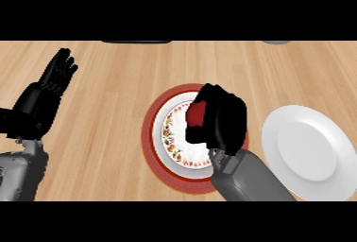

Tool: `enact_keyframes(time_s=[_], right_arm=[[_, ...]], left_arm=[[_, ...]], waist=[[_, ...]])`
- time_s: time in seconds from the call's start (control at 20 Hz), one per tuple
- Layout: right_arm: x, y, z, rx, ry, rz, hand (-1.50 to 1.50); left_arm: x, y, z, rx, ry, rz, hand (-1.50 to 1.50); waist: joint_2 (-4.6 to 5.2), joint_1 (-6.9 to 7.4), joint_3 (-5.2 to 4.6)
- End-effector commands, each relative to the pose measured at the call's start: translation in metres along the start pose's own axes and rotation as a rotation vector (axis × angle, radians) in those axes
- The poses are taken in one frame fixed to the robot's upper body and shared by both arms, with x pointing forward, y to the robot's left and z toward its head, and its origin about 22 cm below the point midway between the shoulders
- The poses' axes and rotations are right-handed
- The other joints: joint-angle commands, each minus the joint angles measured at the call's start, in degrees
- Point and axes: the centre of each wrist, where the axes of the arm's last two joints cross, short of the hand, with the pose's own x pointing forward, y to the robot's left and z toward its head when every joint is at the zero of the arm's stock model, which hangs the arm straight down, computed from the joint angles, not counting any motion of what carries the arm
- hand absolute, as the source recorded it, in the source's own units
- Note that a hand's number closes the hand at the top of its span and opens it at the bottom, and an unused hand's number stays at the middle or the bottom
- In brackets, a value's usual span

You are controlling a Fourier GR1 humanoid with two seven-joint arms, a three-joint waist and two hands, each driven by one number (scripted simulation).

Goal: Pick the tomato from the plate and place it in the plate

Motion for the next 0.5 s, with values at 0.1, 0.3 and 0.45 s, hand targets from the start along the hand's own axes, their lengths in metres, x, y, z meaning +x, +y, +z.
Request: enact_keyframes(time_s=[0.1,0.3,0.45], right_arm=[[-0.003,0.042,-0.019,0.004,0.180,-0.134,1.50],[-0.012,0.055,-0.043,0.030,0.194,-0.187,-1.50],[-0.009,0.062,-0.052,0.034,0.166,-0.271,-1.50]], left_arm=[[0.004,-0.004,-0.004,-0.018,-0.014,0.006,0.00],[-0.006,-0.015,-0.002,-0.008,-0.002,0.011,0.00],[0.014,-0.009,-0.012,-0.035,-0.005,-0.005,0.00]], waist=[[0.17,1.18,0.05],[0.27,0.82,0.06],[0.29,1.18,0.09]])
